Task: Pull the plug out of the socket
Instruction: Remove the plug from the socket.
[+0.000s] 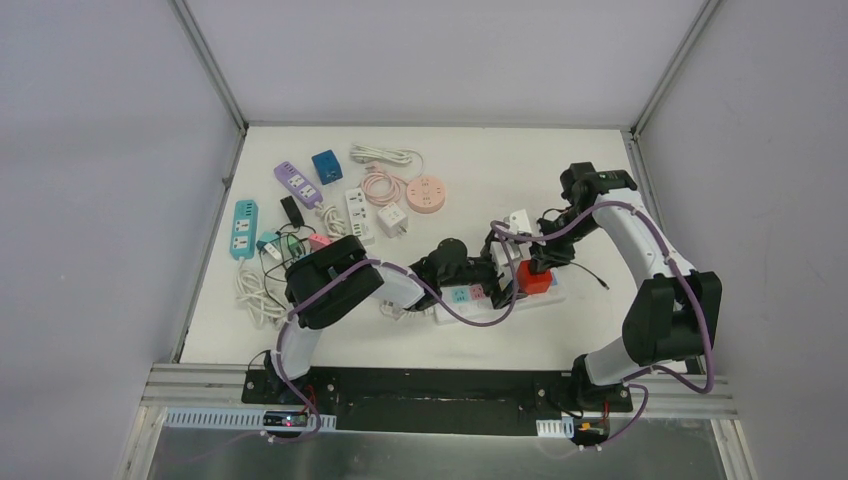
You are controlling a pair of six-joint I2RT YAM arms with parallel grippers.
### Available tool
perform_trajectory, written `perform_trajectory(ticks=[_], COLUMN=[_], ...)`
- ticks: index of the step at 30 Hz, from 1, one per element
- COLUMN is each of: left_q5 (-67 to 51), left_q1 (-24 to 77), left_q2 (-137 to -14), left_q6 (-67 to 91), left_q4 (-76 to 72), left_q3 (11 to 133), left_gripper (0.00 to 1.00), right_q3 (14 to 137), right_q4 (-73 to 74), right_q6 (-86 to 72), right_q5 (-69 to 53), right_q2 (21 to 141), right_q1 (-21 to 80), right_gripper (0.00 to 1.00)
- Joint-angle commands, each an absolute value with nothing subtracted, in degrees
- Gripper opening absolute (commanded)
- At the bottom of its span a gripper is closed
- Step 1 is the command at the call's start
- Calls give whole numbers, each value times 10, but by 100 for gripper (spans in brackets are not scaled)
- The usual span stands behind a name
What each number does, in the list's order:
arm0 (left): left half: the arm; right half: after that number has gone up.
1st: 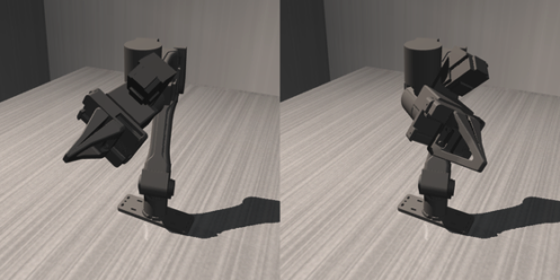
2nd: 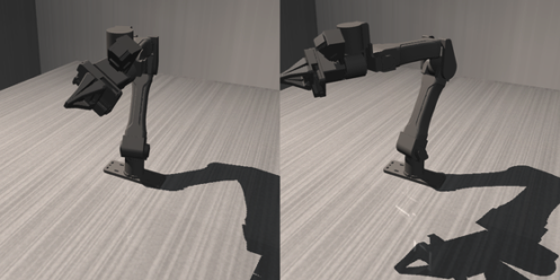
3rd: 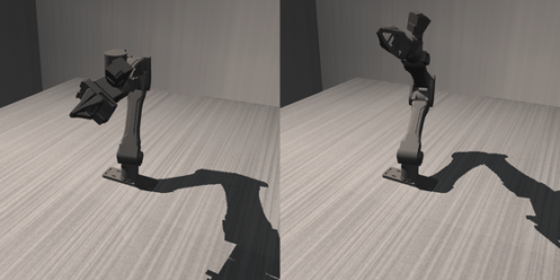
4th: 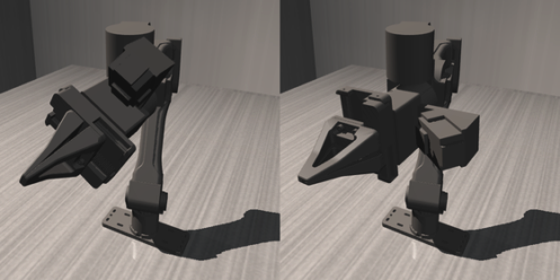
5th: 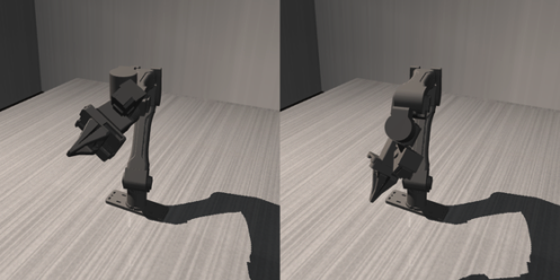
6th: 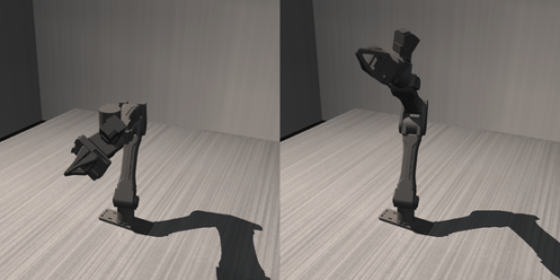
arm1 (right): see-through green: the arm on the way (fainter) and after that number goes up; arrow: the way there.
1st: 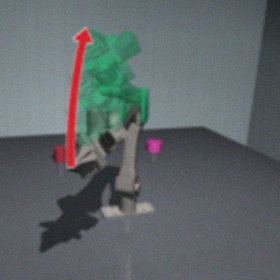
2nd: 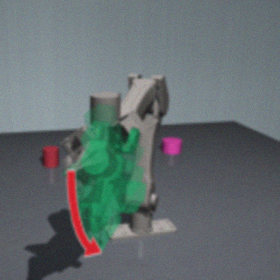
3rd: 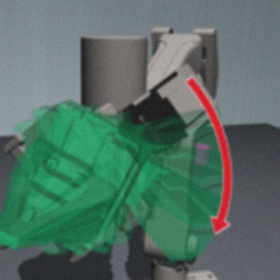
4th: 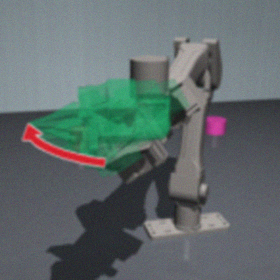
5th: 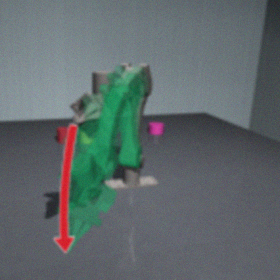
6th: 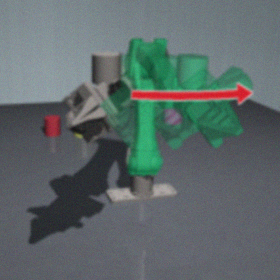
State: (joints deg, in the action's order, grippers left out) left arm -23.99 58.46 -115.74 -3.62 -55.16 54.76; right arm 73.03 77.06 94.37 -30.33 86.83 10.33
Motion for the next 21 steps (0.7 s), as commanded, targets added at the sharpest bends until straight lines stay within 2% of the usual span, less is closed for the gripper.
perform_trajectory(ticks=[1,7,21], left_q5=[-244,-243,-249], left_q1=[593,596,604], left_q2=[-1172,-1192,-1200], left_q6=[-32,-19,-3], left_q4=[-603,-617,-626], left_q3=[584,597,594], left_gripper=[97,91,65], right_q3=[727,723,717], right_q4=[781,781,777], right_q6=[945,945,934], right_q5=[-356,-366,-374], right_q2=[853,853,850], right_q1=[89,85,84], right_gripper=[0,0,0])
